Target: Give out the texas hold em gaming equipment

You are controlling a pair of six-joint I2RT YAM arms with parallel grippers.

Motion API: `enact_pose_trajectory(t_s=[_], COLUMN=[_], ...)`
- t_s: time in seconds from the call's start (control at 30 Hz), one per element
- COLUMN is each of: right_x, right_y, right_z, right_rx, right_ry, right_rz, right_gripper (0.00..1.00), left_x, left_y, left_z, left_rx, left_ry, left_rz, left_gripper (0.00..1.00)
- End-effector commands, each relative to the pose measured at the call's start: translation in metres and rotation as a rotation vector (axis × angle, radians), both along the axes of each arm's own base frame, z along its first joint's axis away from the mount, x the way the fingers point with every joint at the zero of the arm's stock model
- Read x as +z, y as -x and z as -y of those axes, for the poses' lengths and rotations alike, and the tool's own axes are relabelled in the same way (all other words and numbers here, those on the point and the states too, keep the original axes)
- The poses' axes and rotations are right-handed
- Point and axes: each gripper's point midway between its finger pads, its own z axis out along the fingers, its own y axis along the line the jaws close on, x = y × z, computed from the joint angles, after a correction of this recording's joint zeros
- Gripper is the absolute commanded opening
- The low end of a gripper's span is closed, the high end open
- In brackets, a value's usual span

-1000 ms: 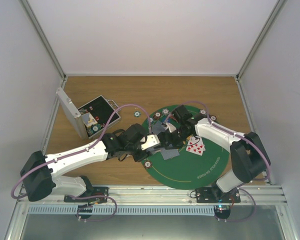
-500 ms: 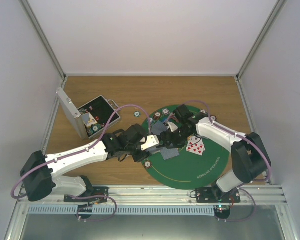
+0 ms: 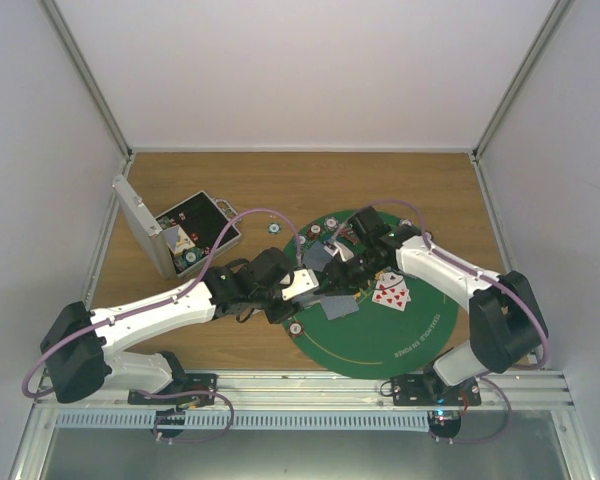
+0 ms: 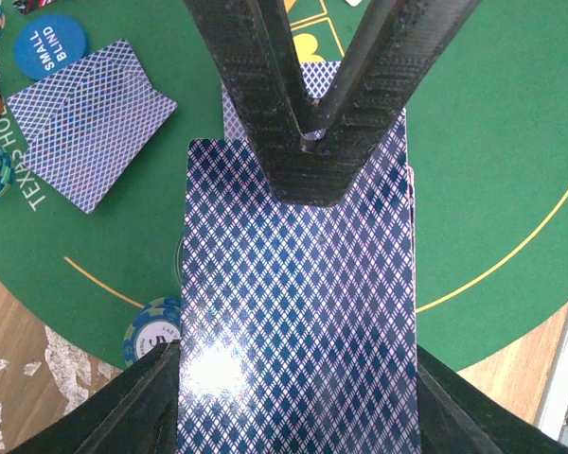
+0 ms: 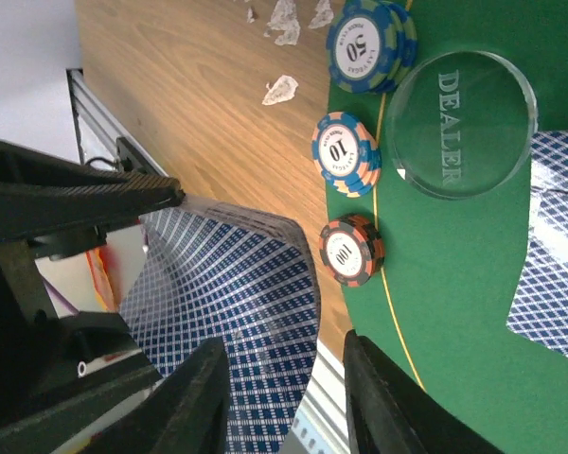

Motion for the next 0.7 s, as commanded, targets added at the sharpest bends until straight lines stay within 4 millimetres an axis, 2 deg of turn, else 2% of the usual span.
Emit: enact_pose_trajectory(t_s=[0.0,0.5,0.67], right_x=[0.014,-0.002,0.001], right_y=[0.002,0.001,-0.002], right_z=[-0.003,0.013,0.020], right_rx=[0.002,-0.056,-0.084], right_ry=[-0.045,0.048,0.051], right_rz=[0.005,-0.036,-0.029], right_gripper=[0.33,0.07,0.00], left_x=[0.011,0.012,0.011], left_y=[-0.004,-0.005,-0.004], left_z=[0.007,0.006,0.006], left_rx=[-0.005,-0.004,-0.003], left_ry=[0.045,0.047,0.046], left_rz=[0.047,0.052,0.050], left_gripper=[0.57,0.57,0.57])
